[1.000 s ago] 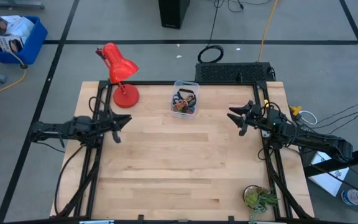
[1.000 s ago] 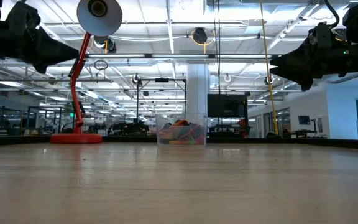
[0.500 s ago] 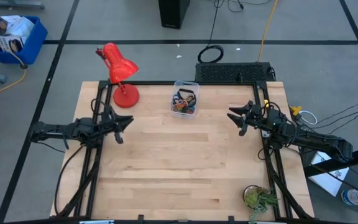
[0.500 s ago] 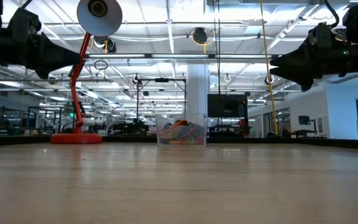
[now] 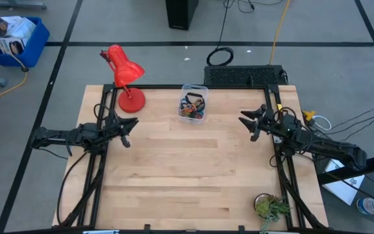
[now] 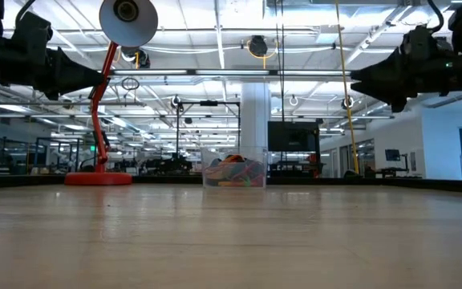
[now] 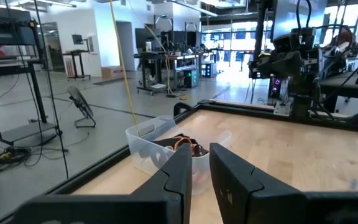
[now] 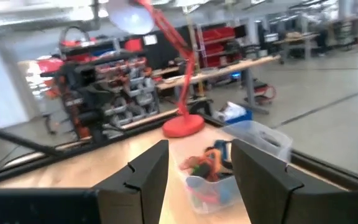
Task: Pick and place rubber bands into bin
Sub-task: Return to Home Position
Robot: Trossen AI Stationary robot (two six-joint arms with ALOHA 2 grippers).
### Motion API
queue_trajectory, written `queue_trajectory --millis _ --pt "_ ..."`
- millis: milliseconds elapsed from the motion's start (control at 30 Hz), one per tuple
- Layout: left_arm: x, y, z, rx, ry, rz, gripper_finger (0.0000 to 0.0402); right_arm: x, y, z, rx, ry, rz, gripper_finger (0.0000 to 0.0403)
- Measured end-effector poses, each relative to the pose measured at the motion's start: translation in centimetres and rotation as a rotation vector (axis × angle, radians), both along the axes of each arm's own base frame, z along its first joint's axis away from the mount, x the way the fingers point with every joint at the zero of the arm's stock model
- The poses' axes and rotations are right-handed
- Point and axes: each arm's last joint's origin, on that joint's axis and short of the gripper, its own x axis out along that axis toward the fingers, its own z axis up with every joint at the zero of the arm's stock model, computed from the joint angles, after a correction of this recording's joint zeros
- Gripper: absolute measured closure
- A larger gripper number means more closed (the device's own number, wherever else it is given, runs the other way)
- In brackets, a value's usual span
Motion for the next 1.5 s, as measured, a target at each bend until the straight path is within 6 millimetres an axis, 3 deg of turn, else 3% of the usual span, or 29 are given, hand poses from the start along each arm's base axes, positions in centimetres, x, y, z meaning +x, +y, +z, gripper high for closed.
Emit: queue_trajectory --millis 400,1500 --pt "0.0 0.0 0.0 -0.002 -0.001 -0.001 0.0339 -1.3 0.4 -0.4 -0.057 0.036 -0.035 0.0232" --pt "0.0 0.0 0.0 -0.002 0.0 -0.001 0.0339 -1.3 0.5 -0.3 -0.092 0.049 -0.034 0.0232"
